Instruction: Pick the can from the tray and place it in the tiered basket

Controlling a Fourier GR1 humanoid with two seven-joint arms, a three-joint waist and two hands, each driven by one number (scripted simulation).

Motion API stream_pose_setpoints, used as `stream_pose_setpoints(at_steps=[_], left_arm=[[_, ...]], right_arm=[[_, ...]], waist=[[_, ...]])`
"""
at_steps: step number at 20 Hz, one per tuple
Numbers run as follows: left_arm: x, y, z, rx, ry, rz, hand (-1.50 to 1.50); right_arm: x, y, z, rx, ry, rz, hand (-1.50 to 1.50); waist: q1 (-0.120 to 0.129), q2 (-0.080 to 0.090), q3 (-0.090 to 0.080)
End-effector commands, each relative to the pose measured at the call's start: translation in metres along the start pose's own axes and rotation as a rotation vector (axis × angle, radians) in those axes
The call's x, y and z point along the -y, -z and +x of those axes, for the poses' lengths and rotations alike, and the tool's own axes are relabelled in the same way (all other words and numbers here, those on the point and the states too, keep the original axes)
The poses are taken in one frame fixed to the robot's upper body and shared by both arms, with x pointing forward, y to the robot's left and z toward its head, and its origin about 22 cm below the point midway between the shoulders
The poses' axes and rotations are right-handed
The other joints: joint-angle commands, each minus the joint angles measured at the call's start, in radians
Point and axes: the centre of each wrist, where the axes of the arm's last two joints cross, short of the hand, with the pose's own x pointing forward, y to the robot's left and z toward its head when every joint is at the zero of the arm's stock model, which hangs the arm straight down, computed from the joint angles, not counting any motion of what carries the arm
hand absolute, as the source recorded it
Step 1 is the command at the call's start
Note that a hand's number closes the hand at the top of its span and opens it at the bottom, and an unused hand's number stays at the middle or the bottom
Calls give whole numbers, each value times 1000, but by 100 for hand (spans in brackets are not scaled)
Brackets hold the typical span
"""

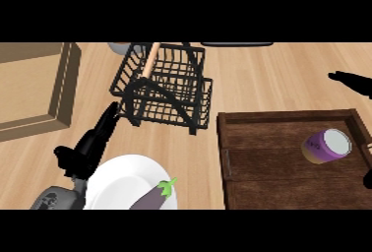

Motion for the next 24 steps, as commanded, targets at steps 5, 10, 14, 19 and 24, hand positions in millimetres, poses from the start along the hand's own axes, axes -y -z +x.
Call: stream_pose_setpoints(at_steps=[5, 10, 14, 19, 24], left_arm=[[4, 7, -10, -8, -14, -17, 0], [6, 11, 8, 6, 10, -26, 0], [-7, 2, 2, -9, 0, -7, 0], [10, 8, 5, 6, -8, -17, 0], [-6, 16, 7, 3, -19, -28, 0]], right_arm=[[-14, -26, 23, -80, -18, 45, -150], [-23, -16, 22, -180, -46, -81, -150], [-47, -4, 10, -276, -109, 8, -150], [-79, 20, 7, -278, -59, 43, -150], [-66, 33, -12, -252, -28, 2, -150]], waist=[[7, 6, 2], [15, 7, 3], [13, 6, 3], [17, 7, 3], [14, 8, 3]])
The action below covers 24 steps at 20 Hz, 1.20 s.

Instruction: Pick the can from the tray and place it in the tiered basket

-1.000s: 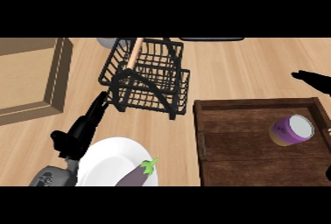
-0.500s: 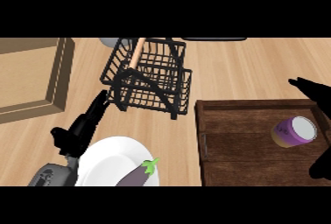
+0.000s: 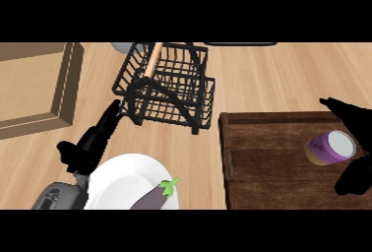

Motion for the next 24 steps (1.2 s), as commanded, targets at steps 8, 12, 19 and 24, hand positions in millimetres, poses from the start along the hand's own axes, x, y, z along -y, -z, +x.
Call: stream_pose_setpoints(at_steps=[8, 12, 19, 24], left_arm=[[10, -9, -2, 6, -11, -16, 0], [12, -10, -15, 10, -7, -4, 0], [8, 0, -5, 0, -1, -13, 0], [-3, 7, -12, -15, -2, -6, 0]], right_arm=[[-35, 36, -20, -123, 10, 21, -150], [-29, 29, -32, -102, 25, 32, -150], [-70, 53, -29, -100, 19, 65, -150], [-60, 46, -29, -34, 76, 43, 150]], waist=[[2, 0, 0], [-2, 0, 0], [0, 0, 0], [-4, 0, -1]])
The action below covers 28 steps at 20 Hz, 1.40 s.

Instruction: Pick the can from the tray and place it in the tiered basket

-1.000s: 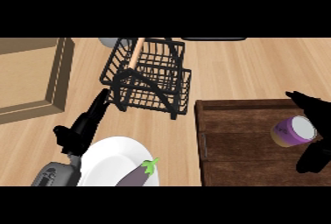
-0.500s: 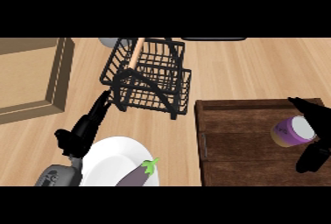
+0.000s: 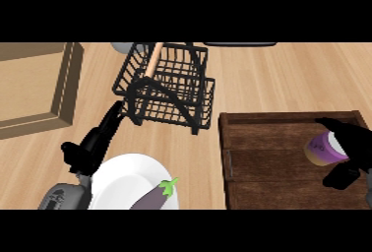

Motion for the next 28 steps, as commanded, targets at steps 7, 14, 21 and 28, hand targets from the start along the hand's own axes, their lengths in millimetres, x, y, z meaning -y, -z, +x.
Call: stream_pose_setpoints(at_steps=[7, 14, 21, 28], left_arm=[[-3, -3, -8, -9, -4, -10, 0], [6, 10, 11, 10, -4, -15, 0], [16, -5, -6, 2, -14, 2, 0], [-1, 0, 10, -6, -2, 1, 0]], right_arm=[[-10, -1, 20, 173, 68, -95, 150], [-3, 14, 15, 173, 46, -145, 150], [-31, -13, 8, 77, 57, -273, 150], [-9, -52, 26, 242, 394, -370, 150]], waist=[[-2, 3, 4], [-1, 4, 4], [-4, 3, 4], [-13, -1, 4]])
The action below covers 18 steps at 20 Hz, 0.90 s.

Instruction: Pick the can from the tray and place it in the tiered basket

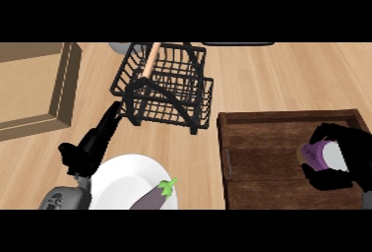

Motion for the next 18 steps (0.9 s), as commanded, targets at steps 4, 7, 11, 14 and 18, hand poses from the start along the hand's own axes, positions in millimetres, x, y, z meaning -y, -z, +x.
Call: stream_pose_setpoints(at_steps=[4, 7, 11, 14, 18], left_arm=[[13, 13, 9, -4, -1, -19, 0], [-3, 3, -1, -4, -7, -30, 0], [-2, 8, 7, 30, 6, -38, 0], [13, -6, -3, 15, -1, -32, 0], [8, 4, 2, 29, -1, -28, 0]], right_arm=[[39, -25, 39, 207, 334, -172, 150], [63, -38, 74, 267, 315, -207, 150], [105, -33, 120, 264, 308, -221, 150], [124, -36, 147, 274, 363, -195, 150], [146, -11, 204, 262, 390, -196, 150]], waist=[[-4, -1, 1], [9, 1, 0], [21, 2, -1], [20, -1, -1], [26, 3, -1]])
